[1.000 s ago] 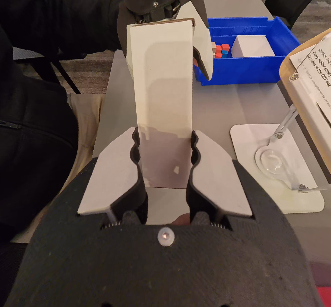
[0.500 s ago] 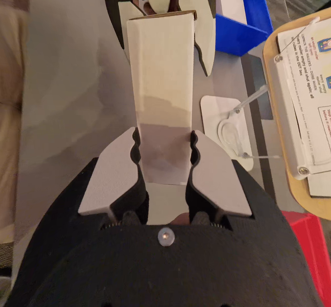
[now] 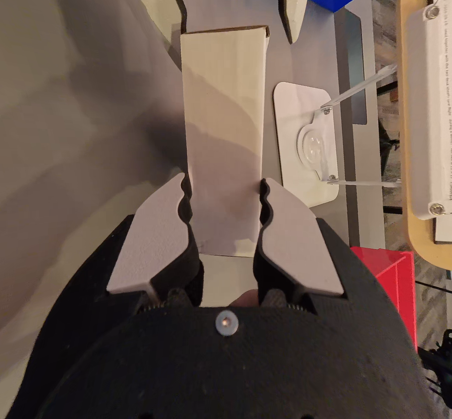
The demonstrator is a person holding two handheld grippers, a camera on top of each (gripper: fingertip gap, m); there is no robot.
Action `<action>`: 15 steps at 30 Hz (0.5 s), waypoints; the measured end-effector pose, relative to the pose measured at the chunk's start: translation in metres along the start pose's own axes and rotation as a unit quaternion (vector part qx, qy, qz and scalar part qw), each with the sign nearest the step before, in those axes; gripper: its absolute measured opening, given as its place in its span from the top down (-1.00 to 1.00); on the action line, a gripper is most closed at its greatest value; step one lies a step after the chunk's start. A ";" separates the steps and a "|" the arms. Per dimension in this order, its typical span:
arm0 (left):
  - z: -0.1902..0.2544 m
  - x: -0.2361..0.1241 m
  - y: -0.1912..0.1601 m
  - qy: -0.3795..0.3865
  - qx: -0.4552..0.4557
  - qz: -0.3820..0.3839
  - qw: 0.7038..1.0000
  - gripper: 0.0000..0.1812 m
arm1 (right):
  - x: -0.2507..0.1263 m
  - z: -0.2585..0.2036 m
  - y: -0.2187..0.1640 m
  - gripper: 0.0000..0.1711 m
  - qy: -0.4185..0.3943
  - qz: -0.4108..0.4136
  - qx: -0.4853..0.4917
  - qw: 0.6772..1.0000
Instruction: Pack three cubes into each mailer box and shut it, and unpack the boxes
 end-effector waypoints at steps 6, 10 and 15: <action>0.012 0.006 0.001 -0.001 0.024 -0.004 1.000 0.30 | 0.006 -0.005 0.004 0.38 -0.002 -0.018 -0.016 1.000; 0.017 0.008 -0.003 0.001 0.029 -0.018 0.999 0.30 | 0.011 -0.009 0.005 0.37 -0.009 -0.026 -0.022 0.999; 0.022 0.007 -0.009 -0.014 0.054 -0.039 0.998 0.31 | 0.017 -0.016 0.008 0.37 -0.027 -0.044 -0.048 0.997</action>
Point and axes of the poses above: each gripper's, where its closed fingertips meet, x out along the fingers, y out of its top, z = x × y across the jaws, the point moved 10 cm from there along -x, back along the fingers, and after that the axes turned 2 degrees about x, right-handed, at the moved point
